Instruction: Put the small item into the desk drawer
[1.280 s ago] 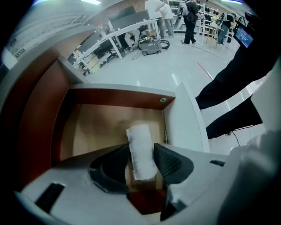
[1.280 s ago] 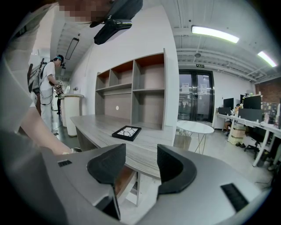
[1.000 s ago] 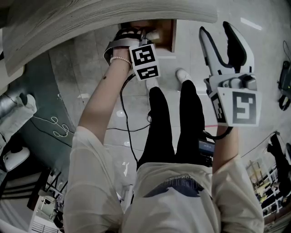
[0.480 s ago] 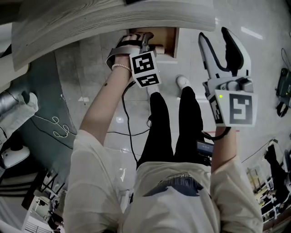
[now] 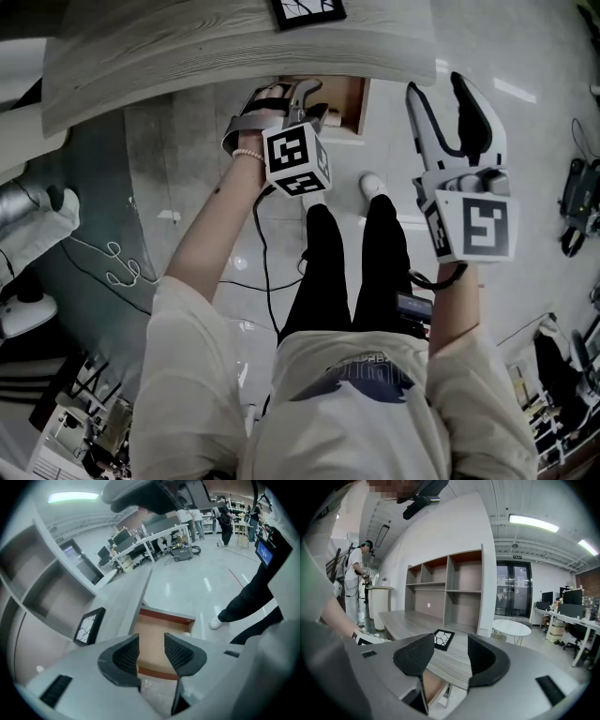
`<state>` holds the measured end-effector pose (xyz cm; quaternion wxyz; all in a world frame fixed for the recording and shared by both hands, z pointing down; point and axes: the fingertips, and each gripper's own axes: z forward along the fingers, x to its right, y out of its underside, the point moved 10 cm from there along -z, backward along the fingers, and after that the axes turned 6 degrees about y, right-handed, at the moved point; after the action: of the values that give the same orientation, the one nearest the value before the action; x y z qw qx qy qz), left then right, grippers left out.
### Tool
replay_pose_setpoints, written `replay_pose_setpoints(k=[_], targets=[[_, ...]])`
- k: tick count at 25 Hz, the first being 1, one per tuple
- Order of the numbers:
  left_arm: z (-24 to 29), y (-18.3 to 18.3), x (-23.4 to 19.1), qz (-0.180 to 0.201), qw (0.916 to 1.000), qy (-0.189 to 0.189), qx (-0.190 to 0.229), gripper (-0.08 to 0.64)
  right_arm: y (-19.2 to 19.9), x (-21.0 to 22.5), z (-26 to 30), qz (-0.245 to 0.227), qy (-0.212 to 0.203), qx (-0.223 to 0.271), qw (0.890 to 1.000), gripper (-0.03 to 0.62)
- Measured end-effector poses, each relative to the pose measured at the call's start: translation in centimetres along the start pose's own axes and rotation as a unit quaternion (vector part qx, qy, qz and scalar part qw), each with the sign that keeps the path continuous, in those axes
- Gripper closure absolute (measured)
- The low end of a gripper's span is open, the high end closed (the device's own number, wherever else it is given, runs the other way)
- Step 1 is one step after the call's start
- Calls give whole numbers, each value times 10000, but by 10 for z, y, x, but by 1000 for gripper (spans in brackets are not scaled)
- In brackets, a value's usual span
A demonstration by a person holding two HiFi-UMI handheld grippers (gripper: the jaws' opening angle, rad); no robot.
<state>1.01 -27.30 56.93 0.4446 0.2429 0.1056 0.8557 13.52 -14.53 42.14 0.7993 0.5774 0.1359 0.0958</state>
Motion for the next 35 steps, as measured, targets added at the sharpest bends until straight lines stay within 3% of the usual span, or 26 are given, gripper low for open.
replay_pose_setpoints(k=[6,11,19,26,35], targets=[[-52,-25,-2,-604,9969,-259,443,407,-32,9,-26,-29,7,48,10000,374],[-81,-13,-4,-1066,9912,-447,650,444,-46,-3,-22,-33,-93,35,9999,376],[-146,-25,-5,-1864,9716,-1012,1052,459,-90,-11,-42,-131,-273,160,9994,376],[-219,-40,-11,-2542,9355,-1775,1693,493,-134,-23,-64,-290,-412,430,9978,413],[-294,-53,-4,-3500,8698,-2509,2409,528,-180,-33,-104,-520,-541,738,9944,476]])
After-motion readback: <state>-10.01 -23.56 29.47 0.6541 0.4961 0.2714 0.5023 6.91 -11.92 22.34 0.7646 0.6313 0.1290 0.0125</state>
